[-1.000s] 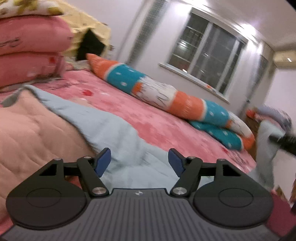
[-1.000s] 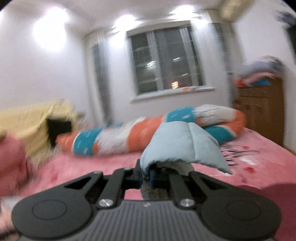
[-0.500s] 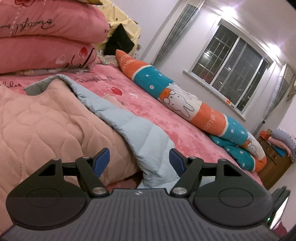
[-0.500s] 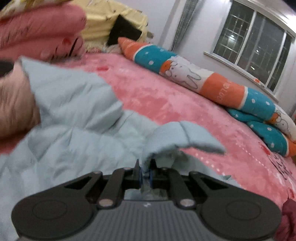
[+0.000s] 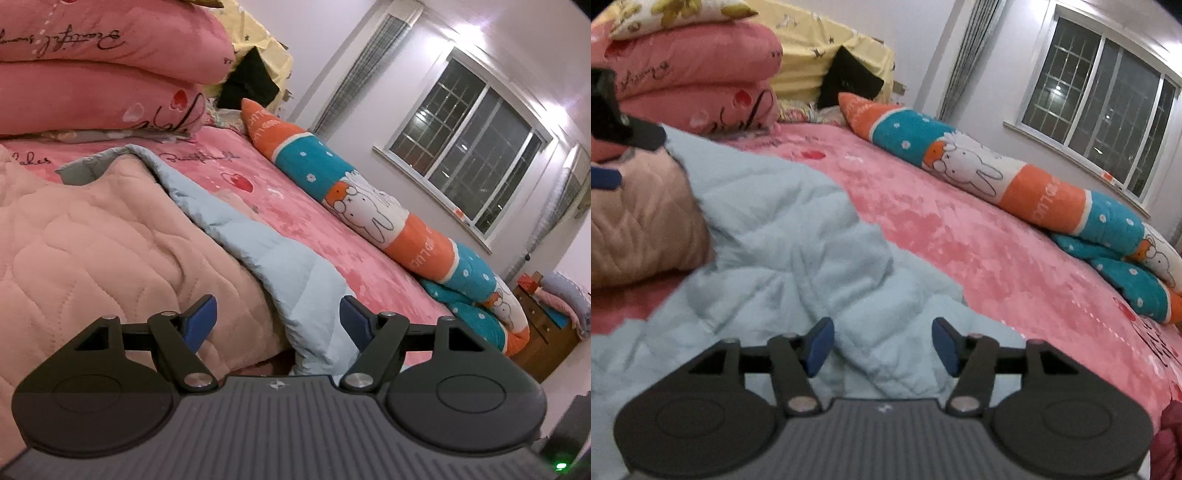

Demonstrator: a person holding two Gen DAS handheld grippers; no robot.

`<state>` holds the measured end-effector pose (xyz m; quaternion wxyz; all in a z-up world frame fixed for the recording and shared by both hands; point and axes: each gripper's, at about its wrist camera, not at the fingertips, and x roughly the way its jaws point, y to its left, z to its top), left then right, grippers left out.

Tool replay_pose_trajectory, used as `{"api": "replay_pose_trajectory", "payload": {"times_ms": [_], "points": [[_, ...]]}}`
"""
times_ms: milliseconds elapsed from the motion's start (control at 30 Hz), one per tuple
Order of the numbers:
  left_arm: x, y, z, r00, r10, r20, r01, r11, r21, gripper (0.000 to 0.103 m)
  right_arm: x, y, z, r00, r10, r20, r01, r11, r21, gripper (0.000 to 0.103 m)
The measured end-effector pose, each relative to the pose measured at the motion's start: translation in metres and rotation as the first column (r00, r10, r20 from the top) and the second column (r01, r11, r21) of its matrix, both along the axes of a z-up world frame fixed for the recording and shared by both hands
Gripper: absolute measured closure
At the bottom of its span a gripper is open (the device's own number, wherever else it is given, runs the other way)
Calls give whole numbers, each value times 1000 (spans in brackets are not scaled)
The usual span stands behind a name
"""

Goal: Fold large clothes

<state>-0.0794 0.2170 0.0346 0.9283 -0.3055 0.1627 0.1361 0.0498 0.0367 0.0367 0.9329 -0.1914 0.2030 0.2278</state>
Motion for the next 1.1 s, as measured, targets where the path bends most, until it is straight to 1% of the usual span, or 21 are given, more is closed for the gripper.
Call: {"api": "replay_pose_trajectory", "payload": {"times_ms": [33,100,167,333,500,633,733,867,1000,1100], "points": [[-1,0,1,1000,9,-2,-9,1000,1,13,-2,3,4,1000,19,4,-19,1000,12,38],[-5,3,2,999,34,1,-34,999,3,13,-7,12,13,998,59,22,-60,998,29,29],[-10,6,5,998,63,6,-63,998,12,13,-9,24,23,993,110,32,-111,993,45,27],[-26,19,11,985,170,27,-171,984,55,13,-5,59,46,982,181,44,-185,976,119,26],[-44,37,16,957,285,51,-288,955,67,11,1,101,58,969,243,49,-248,956,155,26],[-59,54,16,927,370,55,-373,927,51,10,4,140,59,952,298,65,-304,944,126,26],[-69,66,17,901,431,59,-433,901,28,10,5,170,60,934,349,76,-355,931,84,26],[-81,80,17,863,503,54,-503,864,-1,9,12,207,60,925,374,68,-378,924,53,26],[-88,88,17,838,543,49,-543,839,-25,8,24,234,56,922,386,39,-387,921,38,28],[-92,92,16,828,559,43,-557,829,-43,7,29,252,52,917,398,21,-399,917,19,31]]}}
